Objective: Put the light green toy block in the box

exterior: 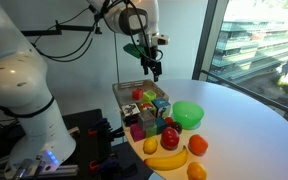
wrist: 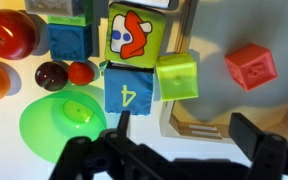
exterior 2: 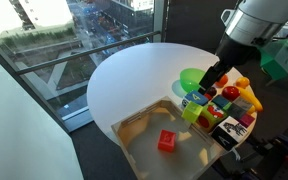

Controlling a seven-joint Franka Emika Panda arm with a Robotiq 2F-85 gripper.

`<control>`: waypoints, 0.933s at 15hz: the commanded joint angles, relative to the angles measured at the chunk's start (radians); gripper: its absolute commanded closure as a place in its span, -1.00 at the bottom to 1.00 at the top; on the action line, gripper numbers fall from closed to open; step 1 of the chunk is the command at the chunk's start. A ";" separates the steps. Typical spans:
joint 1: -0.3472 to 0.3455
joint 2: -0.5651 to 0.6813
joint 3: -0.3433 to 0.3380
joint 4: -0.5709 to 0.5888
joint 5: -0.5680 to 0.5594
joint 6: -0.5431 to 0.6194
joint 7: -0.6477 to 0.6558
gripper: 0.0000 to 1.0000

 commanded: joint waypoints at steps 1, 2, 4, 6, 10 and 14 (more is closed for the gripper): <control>-0.028 -0.033 0.002 -0.002 -0.034 -0.050 0.017 -1.00; -0.036 -0.031 0.003 -0.005 -0.041 -0.054 0.024 -1.00; -0.055 -0.026 0.006 -0.010 -0.071 -0.057 0.046 -1.00; -0.075 -0.021 0.006 -0.017 -0.110 -0.053 0.070 -1.00; -0.113 -0.008 0.006 -0.028 -0.200 -0.043 0.113 -1.00; -0.134 0.024 0.009 -0.028 -0.273 -0.007 0.157 -1.00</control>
